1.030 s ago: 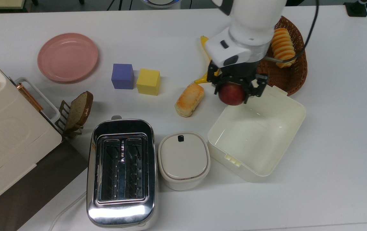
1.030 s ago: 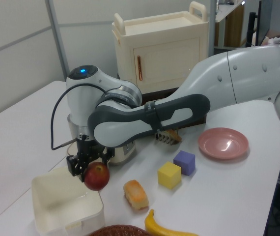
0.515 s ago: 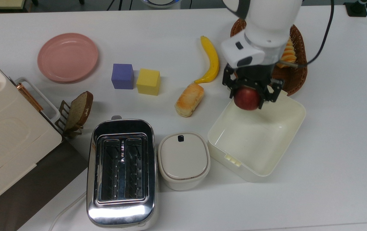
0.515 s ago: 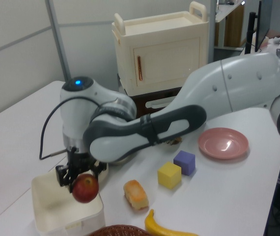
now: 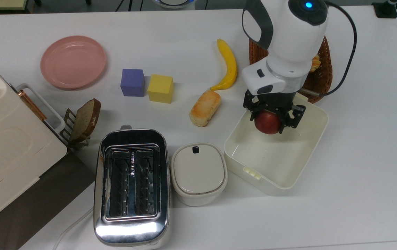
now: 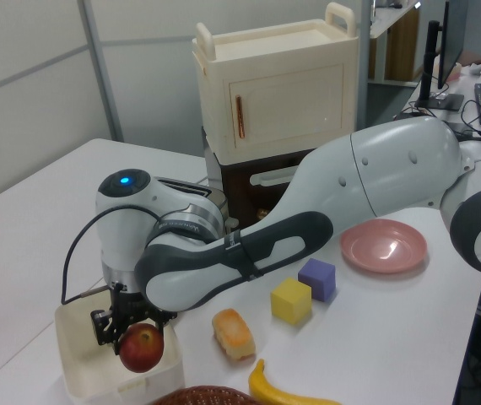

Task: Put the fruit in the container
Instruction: 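Lower the apple into the container and open the gripper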

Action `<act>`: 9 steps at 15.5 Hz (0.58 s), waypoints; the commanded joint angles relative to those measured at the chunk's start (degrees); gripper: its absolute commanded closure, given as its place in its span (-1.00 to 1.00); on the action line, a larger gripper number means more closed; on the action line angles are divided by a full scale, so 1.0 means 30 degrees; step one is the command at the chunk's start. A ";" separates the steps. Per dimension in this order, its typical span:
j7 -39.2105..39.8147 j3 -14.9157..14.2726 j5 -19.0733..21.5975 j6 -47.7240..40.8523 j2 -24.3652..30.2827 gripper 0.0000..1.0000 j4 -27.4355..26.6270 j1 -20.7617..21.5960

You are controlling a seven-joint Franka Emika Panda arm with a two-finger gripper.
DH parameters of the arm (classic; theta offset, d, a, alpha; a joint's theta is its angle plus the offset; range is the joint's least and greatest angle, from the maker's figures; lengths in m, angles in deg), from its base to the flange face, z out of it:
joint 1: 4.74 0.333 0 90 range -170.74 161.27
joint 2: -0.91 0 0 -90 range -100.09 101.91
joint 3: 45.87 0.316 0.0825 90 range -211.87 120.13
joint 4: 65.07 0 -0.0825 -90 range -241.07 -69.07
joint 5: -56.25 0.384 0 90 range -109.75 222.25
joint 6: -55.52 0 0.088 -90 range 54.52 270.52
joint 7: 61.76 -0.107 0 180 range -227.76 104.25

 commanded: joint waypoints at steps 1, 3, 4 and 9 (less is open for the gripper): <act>-0.0512 -0.0400 -0.1131 -0.0001 -0.1216 -0.07 0.0357 0.0424; -0.0541 -0.0400 -0.1250 -0.0001 -0.1423 -0.17 0.0211 0.0512; -0.0512 -0.0371 -0.1250 -0.0001 -0.1424 -0.17 0.0210 0.0512; -0.0629 -0.0400 -0.1250 -0.0146 -0.1366 -1.00 0.0210 0.0717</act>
